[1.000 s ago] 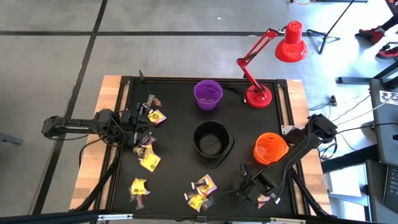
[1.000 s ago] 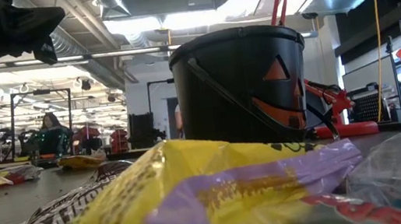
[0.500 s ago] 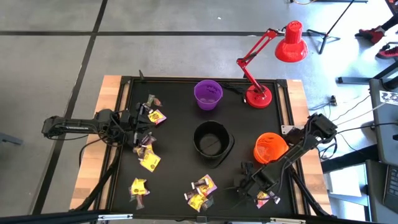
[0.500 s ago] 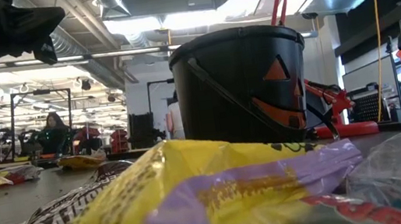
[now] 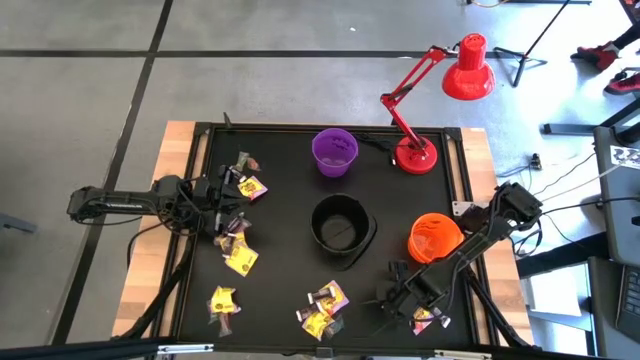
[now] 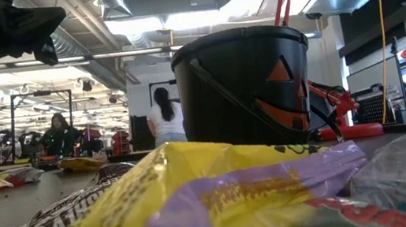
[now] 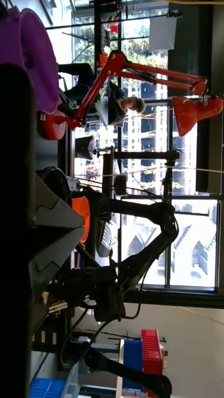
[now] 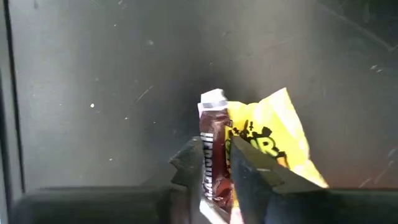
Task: Sort candy
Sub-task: Put the brown chocolate into the black bucket
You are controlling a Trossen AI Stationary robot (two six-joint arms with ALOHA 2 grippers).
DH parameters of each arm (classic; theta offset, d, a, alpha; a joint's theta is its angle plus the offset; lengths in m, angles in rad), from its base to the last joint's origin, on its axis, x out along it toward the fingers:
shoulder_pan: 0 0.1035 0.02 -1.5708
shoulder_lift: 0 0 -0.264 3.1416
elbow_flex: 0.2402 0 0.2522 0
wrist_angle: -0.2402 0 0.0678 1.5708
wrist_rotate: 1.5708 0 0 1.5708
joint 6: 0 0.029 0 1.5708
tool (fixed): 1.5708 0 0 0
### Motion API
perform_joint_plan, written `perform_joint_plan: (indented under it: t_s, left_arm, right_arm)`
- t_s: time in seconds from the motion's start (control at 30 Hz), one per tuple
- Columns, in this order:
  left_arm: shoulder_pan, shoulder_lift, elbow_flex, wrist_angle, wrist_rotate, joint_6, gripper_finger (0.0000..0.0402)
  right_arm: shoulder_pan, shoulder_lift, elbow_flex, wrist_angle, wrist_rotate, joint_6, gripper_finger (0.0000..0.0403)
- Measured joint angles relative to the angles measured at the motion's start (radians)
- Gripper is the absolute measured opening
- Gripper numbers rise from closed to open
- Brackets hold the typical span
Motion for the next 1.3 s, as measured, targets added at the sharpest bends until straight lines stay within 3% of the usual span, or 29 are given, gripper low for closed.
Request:
perform_joint_plan:
  t_s: [0.17,0.3,0.47,0.67,0.83,1.03,1.3]
  left_arm:
    - [0.000,0.000,0.000,0.000,0.000,0.000,0.0000]
    - [0.000,0.000,0.000,0.000,0.000,0.000,0.0000]
    - [0.000,0.000,0.000,0.000,0.000,0.000,0.0000]
    - [0.000,0.000,0.000,0.000,0.000,0.000,0.0000]
    - [0.000,0.000,0.000,0.000,0.000,0.000,0.0000]
    - [0.000,0.000,0.000,0.000,0.000,0.000,0.0000]
    - [0.000,0.000,0.000,0.000,0.000,0.000,0.0000]
  right_arm:
    - [-0.001,0.000,0.009,-0.012,-0.054,0.000,0.0014]
    - [-0.001,0.000,0.054,-0.057,-0.051,0.000,0.0019]
    - [-0.001,0.000,0.145,-0.173,0.017,-0.014,0.0038]
    - [-0.001,0.000,0.248,-0.284,0.104,-0.057,0.0020]
    - [0.000,0.000,0.328,-0.343,0.274,-0.127,0.0020]
    - [-0.002,-0.014,0.427,-0.253,0.440,-0.323,0.0032]
    - [-0.076,-0.127,0.393,0.114,0.326,-0.646,0.0034]
